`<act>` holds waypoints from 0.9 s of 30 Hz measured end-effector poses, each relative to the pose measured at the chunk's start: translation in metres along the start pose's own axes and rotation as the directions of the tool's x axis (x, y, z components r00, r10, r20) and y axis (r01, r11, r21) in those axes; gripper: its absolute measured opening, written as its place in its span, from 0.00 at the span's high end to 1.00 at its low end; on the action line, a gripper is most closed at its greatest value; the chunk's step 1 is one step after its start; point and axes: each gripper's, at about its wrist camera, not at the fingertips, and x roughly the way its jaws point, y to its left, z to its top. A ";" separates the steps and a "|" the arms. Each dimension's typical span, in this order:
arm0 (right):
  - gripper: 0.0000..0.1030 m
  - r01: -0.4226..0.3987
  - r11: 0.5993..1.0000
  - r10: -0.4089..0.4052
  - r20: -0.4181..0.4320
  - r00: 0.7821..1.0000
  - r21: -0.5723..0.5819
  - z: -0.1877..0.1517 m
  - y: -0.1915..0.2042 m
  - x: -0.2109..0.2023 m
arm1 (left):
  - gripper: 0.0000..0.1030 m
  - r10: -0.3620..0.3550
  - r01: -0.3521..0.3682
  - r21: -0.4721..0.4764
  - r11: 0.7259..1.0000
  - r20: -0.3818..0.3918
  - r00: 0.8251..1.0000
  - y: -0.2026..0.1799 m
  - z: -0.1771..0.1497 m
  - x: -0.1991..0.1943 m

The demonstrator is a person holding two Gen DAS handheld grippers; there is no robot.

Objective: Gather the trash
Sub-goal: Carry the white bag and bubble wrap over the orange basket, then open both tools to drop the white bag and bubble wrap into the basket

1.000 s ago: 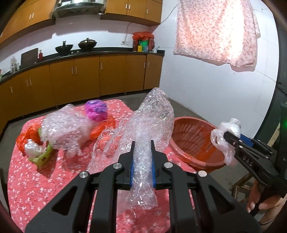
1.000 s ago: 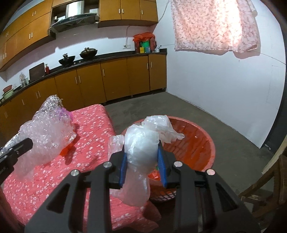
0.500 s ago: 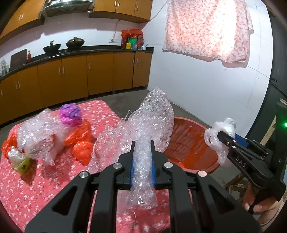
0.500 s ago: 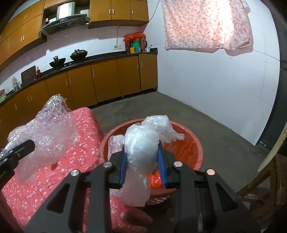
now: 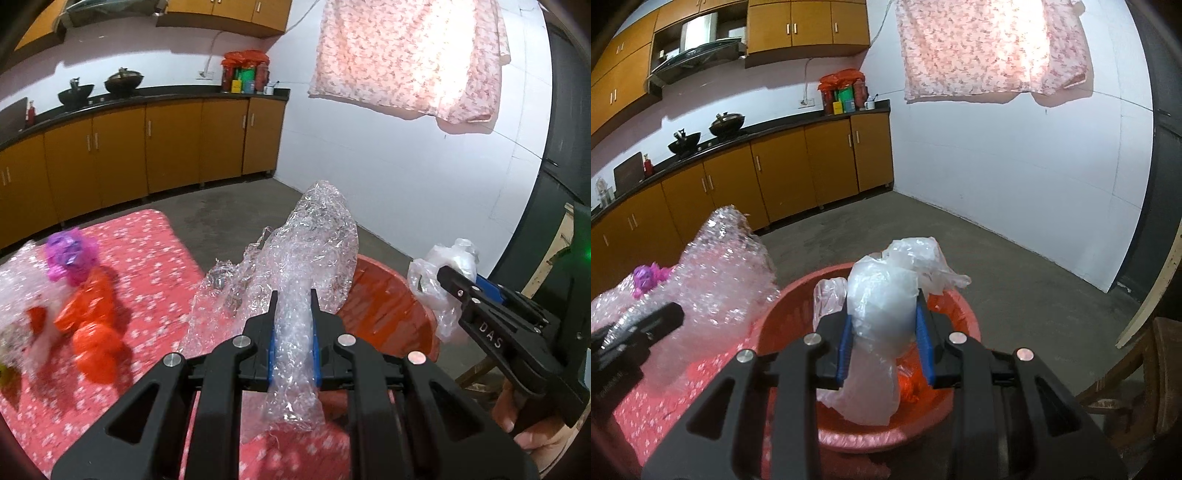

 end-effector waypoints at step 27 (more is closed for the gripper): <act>0.56 -0.058 0.994 0.059 -0.008 0.998 0.095 0.015 -0.032 0.055 | 0.62 -0.077 0.076 -0.018 0.997 -0.092 0.993 -0.018 0.006 0.075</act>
